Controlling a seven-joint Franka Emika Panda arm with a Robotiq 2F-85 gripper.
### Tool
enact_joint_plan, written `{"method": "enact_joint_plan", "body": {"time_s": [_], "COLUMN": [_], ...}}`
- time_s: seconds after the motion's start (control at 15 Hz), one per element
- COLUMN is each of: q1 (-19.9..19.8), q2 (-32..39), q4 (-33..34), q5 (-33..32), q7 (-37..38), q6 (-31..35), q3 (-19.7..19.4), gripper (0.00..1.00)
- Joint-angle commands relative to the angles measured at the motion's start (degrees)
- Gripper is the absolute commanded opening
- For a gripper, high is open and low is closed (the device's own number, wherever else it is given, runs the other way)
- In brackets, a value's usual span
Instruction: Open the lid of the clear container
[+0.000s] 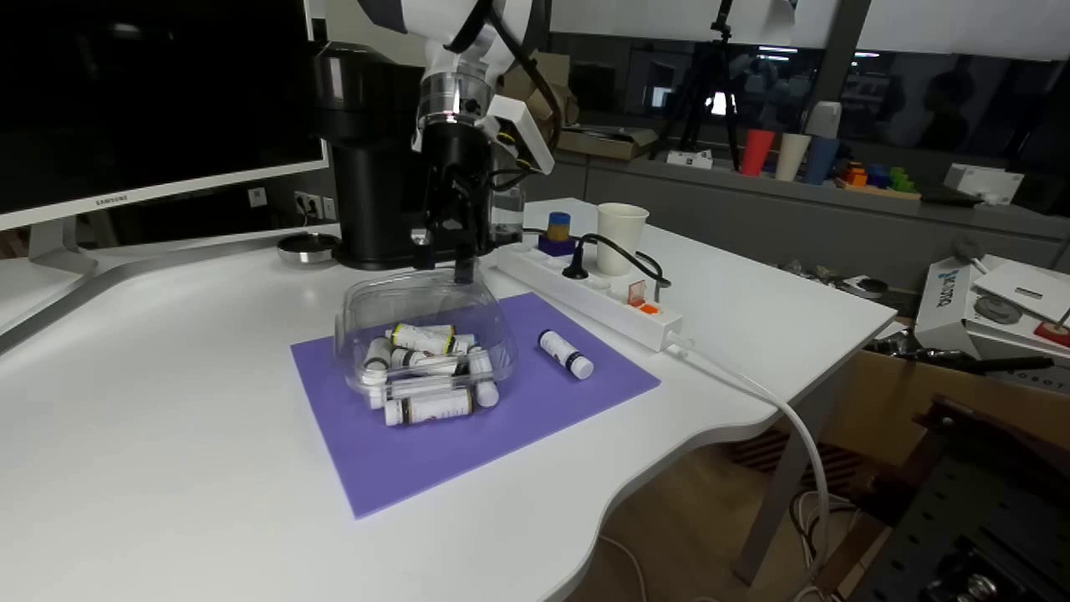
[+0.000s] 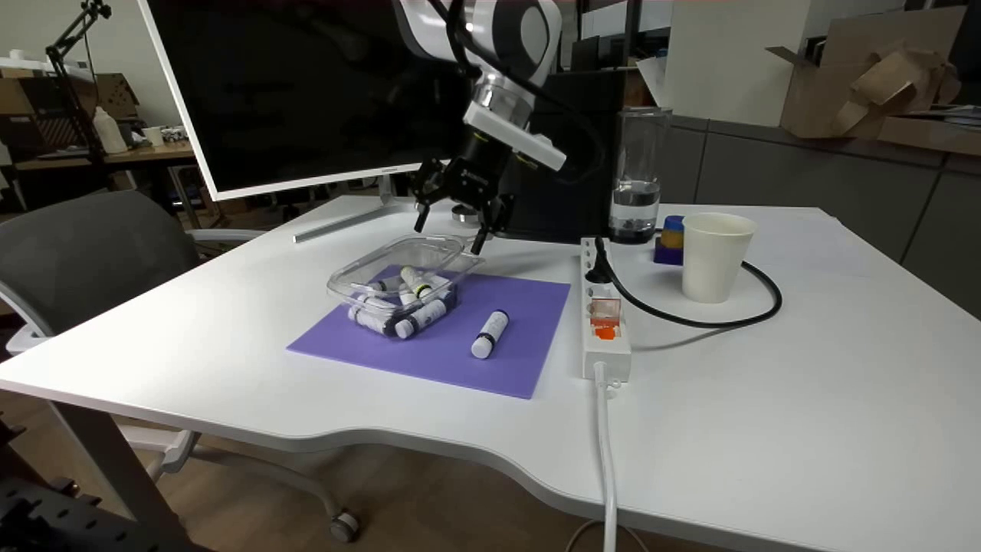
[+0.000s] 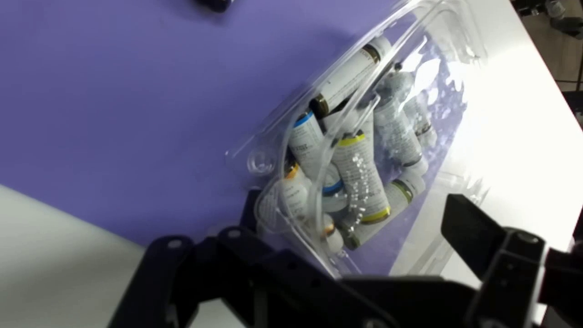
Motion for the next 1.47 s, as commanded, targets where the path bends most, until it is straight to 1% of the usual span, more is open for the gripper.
{"method": "enact_joint_plan", "body": {"time_s": [0.0,0.2,0.53,1.13,1.4], "q1": [-0.7,-0.6,1.0,6.4,8.3], "q2": [-0.7,-1.8,-6.4,-18.1,-23.1], "q4": [1.0,0.4,-2.0,-8.3,-12.6], "q5": [0.8,1.2,0.9,-2.1,-4.6], "q7": [-1.4,-3.3,-7.1,-10.9,-10.8], "q6": [-4.9,-8.1,-9.8,-6.6,-2.3], "q3": [1.1,1.7,2.5,2.3,1.7], "gripper": [1.00,1.00,1.00,1.00,1.00]}}
